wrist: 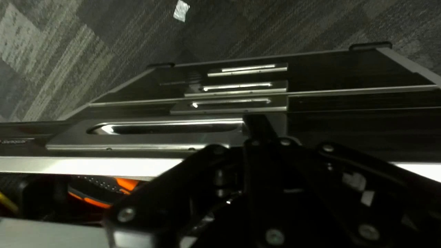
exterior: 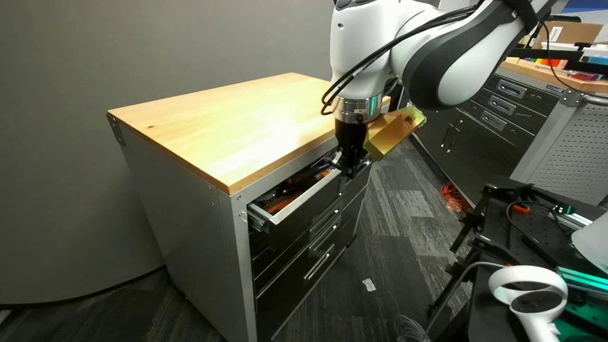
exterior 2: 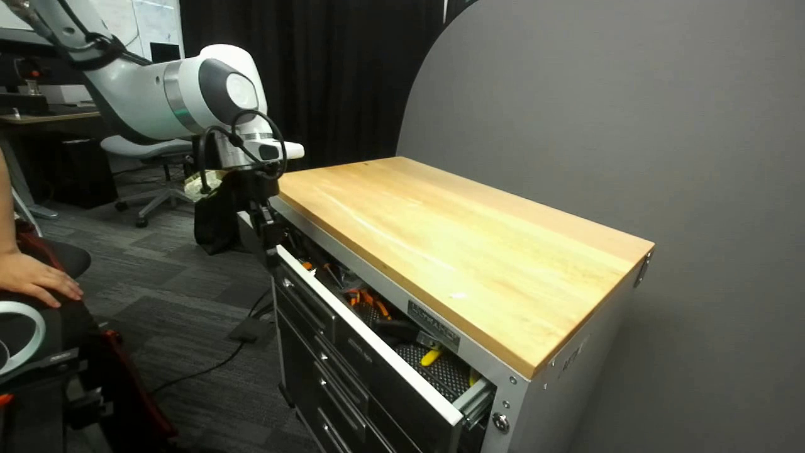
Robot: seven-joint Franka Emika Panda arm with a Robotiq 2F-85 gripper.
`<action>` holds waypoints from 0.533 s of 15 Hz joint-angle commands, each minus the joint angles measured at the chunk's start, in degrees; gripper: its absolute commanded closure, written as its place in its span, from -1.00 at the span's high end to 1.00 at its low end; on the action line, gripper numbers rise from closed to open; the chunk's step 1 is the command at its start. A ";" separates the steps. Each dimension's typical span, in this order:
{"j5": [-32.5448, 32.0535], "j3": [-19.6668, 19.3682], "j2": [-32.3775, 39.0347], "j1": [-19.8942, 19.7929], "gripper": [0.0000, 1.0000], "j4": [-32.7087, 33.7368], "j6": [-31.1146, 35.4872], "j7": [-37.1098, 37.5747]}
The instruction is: Put the screwdriver in the drawer and close it
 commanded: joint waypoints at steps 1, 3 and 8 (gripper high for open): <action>-4.89 -1.91 2.81 1.74 -1.00 3.68 5.57 2.36; -4.34 -1.66 1.45 1.40 -1.00 2.23 9.67 2.28; -9.92 -4.48 -0.99 4.45 -1.00 0.29 17.65 6.78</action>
